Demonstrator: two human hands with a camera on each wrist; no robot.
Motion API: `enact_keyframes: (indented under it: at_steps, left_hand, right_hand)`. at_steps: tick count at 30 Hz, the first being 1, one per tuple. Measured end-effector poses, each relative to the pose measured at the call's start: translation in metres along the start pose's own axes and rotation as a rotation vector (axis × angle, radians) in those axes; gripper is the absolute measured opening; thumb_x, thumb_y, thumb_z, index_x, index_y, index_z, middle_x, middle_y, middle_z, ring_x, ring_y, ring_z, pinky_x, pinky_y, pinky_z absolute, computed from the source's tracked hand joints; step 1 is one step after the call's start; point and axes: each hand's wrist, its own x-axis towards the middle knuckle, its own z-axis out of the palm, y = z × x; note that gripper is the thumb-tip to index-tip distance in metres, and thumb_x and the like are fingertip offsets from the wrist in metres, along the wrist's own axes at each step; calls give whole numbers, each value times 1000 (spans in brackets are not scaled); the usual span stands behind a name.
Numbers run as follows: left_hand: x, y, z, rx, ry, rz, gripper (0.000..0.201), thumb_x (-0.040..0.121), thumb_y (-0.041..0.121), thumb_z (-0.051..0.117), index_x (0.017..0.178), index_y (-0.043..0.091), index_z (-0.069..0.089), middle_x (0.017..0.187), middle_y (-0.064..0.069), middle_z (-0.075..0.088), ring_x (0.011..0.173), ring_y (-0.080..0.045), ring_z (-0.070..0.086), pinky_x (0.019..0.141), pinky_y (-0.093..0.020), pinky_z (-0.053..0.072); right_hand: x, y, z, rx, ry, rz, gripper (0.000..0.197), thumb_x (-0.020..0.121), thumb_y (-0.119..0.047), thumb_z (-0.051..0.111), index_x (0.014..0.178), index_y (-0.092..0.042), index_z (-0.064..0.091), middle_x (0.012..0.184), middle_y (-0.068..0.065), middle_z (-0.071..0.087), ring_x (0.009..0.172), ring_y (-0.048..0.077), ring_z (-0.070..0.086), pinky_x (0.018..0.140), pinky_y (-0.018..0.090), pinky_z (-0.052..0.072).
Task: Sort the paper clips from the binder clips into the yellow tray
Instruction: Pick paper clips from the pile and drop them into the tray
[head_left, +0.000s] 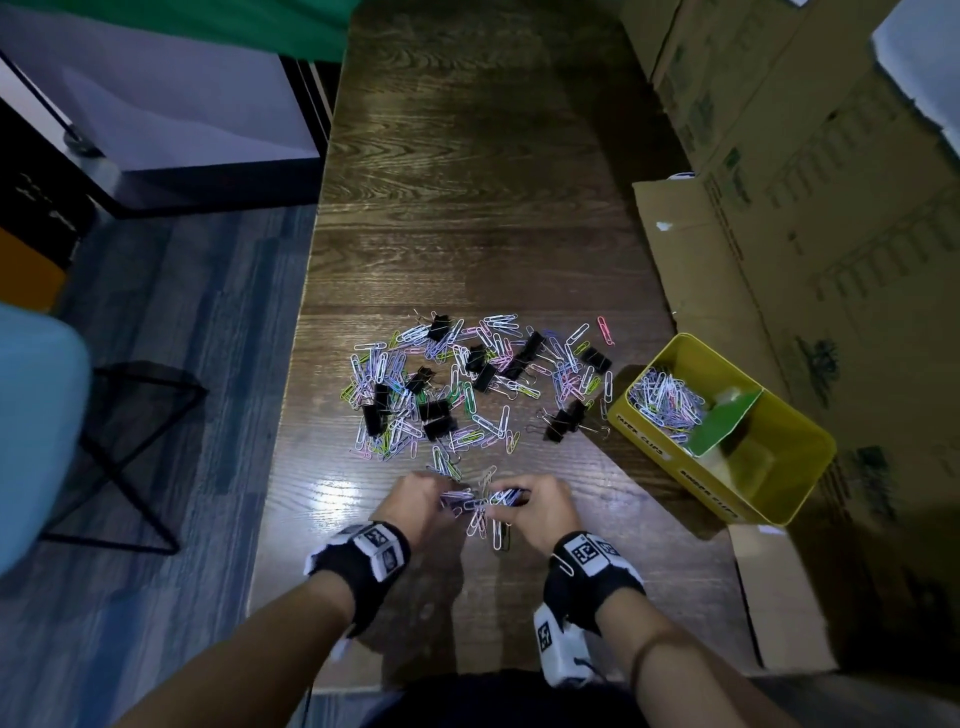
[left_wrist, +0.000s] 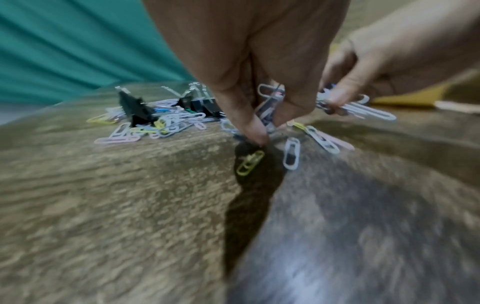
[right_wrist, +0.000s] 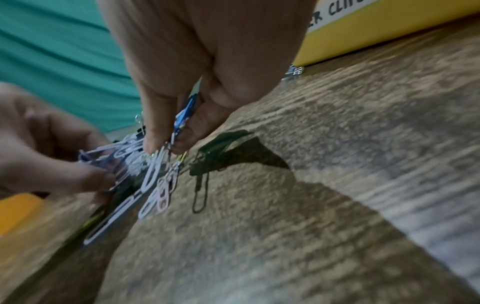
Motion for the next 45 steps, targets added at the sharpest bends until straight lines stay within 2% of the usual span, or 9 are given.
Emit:
enact_keyframes:
  at_steps: [7,10,16,22,27,31,36,40,45]
  left_hand:
    - [18,6,-35,-548,19,-151,16,70,12,76,84,6,70,68,-3,69,57,-16,64,58,-26,54]
    - [34,44,-55,-710,-54,-41,13,71,16,78,75,7,70,72,-14,70,62,-28,61,71,-38,53]
    - [76,166,-69,-1049,-195,62,4,76,-7,67,79,-5,66,67,-9,67,60,-16,66,69,-28,59]
    - [119,228,-28,-699,-169,74,4,72,9,73,73,6,71,65,-11,65,58,-17,59,64,-30,51]
    - [128,239,-28,-250,-174,154,31,79,19,67,110,21,68,101,-5,69,84,-17,61,75,-16,40]
    - [122,212,-37,-546,-183,153,22,84,10,63,104,17,68,84,-11,72,66,-21,65,74,-31,57]
    - [98,108,-62,-649,-101,-44,12,88,6,58,90,15,65,86,-14,69,68,-20,65,67,-34,59]
    - [80,25,-60,-258,-154,-130,14,89,7,57,98,10,67,81,-6,69,62,-13,63,57,-24,54]
    - [79,-5,-51,-99,9,-12,22,88,5,56,103,14,69,106,-5,68,78,-12,58,74,-18,44]
  right_hand:
    - [-18,-14,-57,428,131,-61,29,68,-5,81,94,-17,74,97,-9,65,89,10,65,67,11,49]
    - [-29,-22,-92,575,218,-108,29,69,0,78,96,-10,72,98,-7,67,94,33,60,78,24,54]
    - [-20,-6,-159,581,624,-115,24,64,-15,85,77,-32,74,86,9,74,74,27,68,78,43,57]
    - [5,4,-207,341,831,-39,21,63,-25,87,77,-33,72,78,6,71,72,27,62,77,46,56]
    - [22,-2,-221,-7,733,13,32,76,-22,78,107,-17,71,98,11,69,91,23,61,88,30,50]
    - [32,-1,-217,-148,553,61,39,79,-17,75,116,-13,66,107,12,68,84,19,63,86,30,53]
    - [27,-1,-204,-273,376,46,37,85,-22,68,121,-18,62,91,2,66,50,5,45,43,10,38]
    - [23,-13,-183,-335,494,-166,26,84,-17,69,110,-17,68,124,6,61,101,16,61,89,20,41]
    - [17,-38,-135,-339,429,-509,22,86,-11,64,106,-16,71,106,1,65,91,10,58,90,19,42]
